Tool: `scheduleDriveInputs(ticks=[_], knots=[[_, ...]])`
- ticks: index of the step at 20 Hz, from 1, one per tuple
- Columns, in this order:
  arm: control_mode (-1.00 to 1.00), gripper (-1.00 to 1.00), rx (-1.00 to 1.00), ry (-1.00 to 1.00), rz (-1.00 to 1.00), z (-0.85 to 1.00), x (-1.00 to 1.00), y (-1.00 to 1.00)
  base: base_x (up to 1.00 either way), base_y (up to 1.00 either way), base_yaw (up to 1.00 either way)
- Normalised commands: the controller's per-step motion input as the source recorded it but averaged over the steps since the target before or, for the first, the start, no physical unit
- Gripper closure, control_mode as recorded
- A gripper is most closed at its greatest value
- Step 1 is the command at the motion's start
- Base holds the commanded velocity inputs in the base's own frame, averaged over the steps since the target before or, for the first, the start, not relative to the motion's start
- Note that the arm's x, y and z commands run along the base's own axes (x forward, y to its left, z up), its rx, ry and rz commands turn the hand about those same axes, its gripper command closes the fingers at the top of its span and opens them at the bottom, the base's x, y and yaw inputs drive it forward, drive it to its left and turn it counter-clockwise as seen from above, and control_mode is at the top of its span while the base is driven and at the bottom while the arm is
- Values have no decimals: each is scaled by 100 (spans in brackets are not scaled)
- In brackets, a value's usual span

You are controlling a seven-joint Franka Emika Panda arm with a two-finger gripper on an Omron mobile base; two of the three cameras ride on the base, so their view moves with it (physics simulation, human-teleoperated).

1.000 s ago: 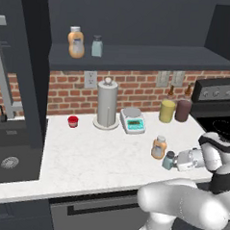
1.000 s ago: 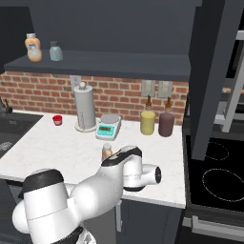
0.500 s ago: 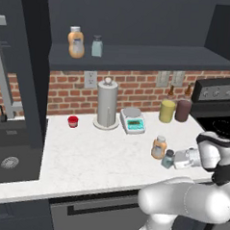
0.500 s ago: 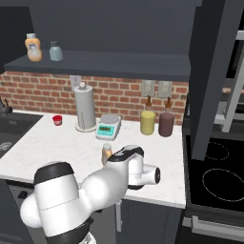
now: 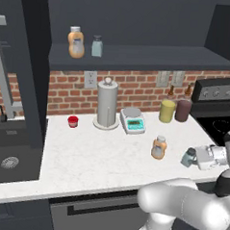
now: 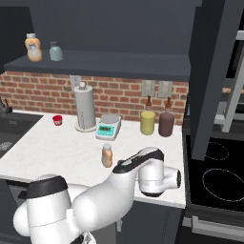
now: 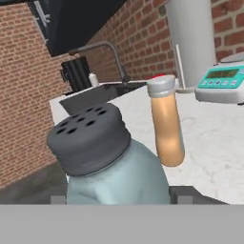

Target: Put the shaker and condiment bottle from the counter next to their counterparts in the cabinet.

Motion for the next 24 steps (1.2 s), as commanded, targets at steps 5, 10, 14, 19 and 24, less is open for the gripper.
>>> scheduleDriveInputs(ticks=[5,10,14,19,24], knots=[[-100,100,0,14,-4,77,-62,-14,0,0,0],[-100,100,3,15,0,91,-13,4,0,0,0],[-100,100,4,13,0,90,0,35,0,0,0],[-100,100,5,0,2,78,0,43,0,0,0],[-100,100,4,0,2,66,0,48,0,0,0]])
